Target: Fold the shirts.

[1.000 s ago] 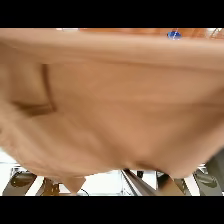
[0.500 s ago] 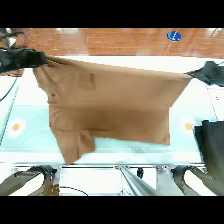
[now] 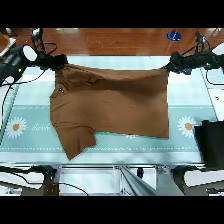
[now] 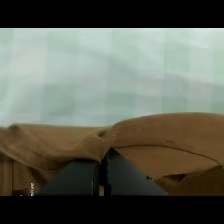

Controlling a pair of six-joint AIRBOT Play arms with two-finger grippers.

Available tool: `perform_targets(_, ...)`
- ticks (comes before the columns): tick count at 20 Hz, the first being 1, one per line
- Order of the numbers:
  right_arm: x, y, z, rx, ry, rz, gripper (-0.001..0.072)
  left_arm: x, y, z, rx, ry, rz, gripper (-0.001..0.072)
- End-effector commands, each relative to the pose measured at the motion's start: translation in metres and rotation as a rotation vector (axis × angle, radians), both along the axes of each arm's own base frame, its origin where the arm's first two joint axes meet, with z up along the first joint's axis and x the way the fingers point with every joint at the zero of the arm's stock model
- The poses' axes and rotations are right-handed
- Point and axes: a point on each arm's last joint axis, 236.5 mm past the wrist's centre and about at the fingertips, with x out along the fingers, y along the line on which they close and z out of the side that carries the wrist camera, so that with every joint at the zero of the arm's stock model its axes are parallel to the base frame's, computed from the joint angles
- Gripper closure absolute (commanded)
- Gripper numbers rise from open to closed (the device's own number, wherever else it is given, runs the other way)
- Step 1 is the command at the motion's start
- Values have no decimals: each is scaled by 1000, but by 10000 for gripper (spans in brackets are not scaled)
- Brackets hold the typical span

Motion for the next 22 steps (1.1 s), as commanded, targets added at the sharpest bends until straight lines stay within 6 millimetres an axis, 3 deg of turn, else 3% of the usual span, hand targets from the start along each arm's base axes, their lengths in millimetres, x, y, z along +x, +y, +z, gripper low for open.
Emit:
perform_targets(1,-15,-10,1,22,72,36,690,-14,10,-4,10,119,-61,678)
perform_targets(3,-43,-21,-2,-18,148,97,690,-38,17,-12,55,207,-161,678)
perform_targets(5,-73,-35,-17,-111,257,132,690,-58,26,-26,61,293,-184,678)
perform_targets(9,-115,-27,-62,-179,402,192,690,-96,28,-64,40,441,-193,678)
perform_targets(11,-119,-24,-85,-182,409,172,690,-109,23,-81,19,487,-194,677)
perform_targets(13,-113,-17,-96,-139,390,122,689,-118,16,-90,4,533,-211,676)
perform_targets(14,-112,-16,-97,-128,395,96,660,-121,15,-92,2,552,-216,611)
perform_targets(16,-118,-14,-93,-106,424,97,91,-129,16,-91,6,585,-223,15)
perform_targets(19,-143,-34,-74,-152,481,123,92,-137,31,-76,10,613,-211,6)
perform_targets(22,-155,-88,-30,-317,385,30,92,-151,54,-56,-10,618,-165,5)
